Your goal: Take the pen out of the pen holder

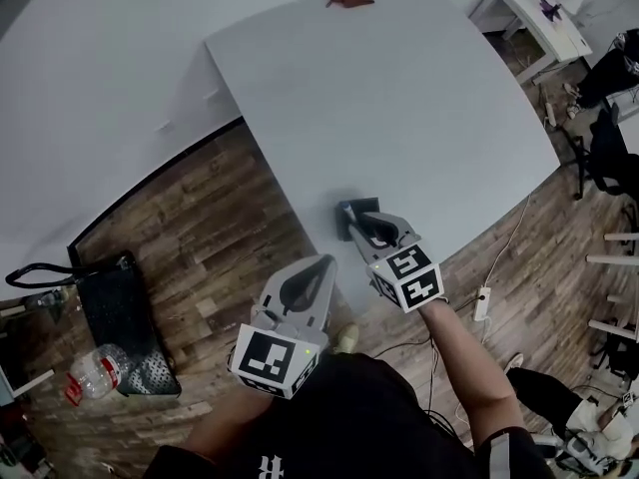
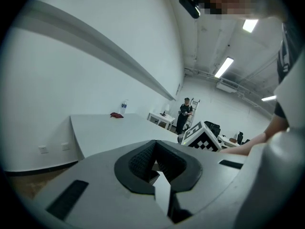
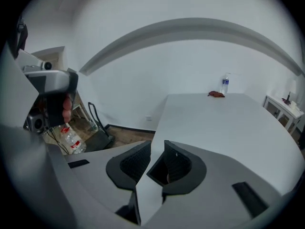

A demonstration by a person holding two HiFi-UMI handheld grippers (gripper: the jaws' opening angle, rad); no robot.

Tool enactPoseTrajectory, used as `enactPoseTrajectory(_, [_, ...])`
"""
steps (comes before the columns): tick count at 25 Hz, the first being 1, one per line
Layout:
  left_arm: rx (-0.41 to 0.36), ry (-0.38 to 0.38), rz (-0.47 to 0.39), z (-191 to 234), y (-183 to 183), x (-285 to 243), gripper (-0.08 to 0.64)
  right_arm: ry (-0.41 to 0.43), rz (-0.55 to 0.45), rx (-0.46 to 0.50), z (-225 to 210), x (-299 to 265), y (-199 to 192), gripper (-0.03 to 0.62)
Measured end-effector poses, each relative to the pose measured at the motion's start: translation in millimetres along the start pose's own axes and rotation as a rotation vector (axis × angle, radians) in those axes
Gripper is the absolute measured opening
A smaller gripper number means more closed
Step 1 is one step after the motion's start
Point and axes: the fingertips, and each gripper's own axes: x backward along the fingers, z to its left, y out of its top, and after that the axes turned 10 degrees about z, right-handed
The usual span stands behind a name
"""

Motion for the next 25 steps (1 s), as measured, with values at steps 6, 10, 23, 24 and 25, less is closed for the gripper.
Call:
enactPoseTrajectory(6, [0.043, 0.003, 0.032, 18.0, -5.3, -11.1, 0.008, -0.018, 0.124, 0.025, -13.9, -44.2, -13.0, 0.081])
enactPoseTrajectory(10, [0.065, 0.015, 0.037, 26.3, -8.7, -13.8, 0.007, -0.029, 0.171, 0.046, -17.1, -60.4, -17.2, 0.086])
enactPoseTrajectory(23, [0.085, 0.051, 0.038, 31.8, -13.1, -11.9, 0.006, -0.024, 0.217, 0.052, -22.1, -76.3, -25.5, 0.075])
enactPoseTrajectory(24, [0.085, 0.053, 0.038, 32.2, -13.2, -11.3, 0.007, -0.025, 0.216, 0.055, -21.4, -76.6, -25.4, 0.074])
enactPoseTrajectory(25, [0.086, 0.055, 0.038, 32.8, -13.2, -10.5, 0.006, -0.025, 0.217, 0.057, -20.8, -76.9, -25.2, 0.074])
